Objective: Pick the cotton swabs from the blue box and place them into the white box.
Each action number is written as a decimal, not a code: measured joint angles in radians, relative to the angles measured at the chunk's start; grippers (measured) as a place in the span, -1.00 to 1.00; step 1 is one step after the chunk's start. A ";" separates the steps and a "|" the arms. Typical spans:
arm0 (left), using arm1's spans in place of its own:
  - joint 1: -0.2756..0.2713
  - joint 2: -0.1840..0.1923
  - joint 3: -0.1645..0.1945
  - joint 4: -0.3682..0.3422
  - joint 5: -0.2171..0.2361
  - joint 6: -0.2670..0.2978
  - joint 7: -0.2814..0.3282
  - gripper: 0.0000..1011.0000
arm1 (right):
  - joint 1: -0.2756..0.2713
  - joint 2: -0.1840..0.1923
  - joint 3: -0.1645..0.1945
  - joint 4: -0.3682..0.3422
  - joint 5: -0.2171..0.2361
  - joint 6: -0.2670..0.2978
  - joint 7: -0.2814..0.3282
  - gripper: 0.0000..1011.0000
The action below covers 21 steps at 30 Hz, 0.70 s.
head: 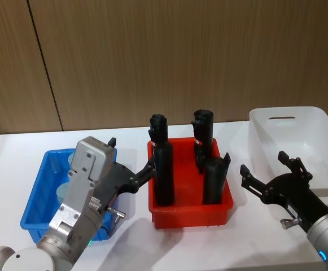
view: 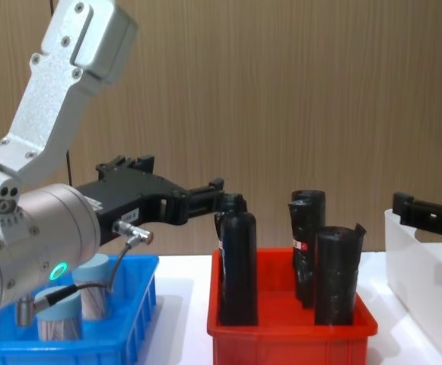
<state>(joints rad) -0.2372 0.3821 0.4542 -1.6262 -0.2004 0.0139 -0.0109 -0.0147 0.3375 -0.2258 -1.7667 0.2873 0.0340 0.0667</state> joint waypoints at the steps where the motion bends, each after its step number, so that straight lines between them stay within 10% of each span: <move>1: 0.000 0.000 0.000 0.000 0.000 0.000 0.000 0.99 | 0.000 0.000 0.000 0.000 0.000 0.000 0.000 0.98; 21: 0.000 0.000 0.000 0.000 0.000 0.000 0.000 0.99 | 0.000 0.000 0.000 0.000 0.000 0.000 0.000 0.98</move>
<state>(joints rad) -0.2371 0.3821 0.4539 -1.6262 -0.2004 0.0138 -0.0111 -0.0146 0.3375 -0.2258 -1.7668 0.2874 0.0340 0.0667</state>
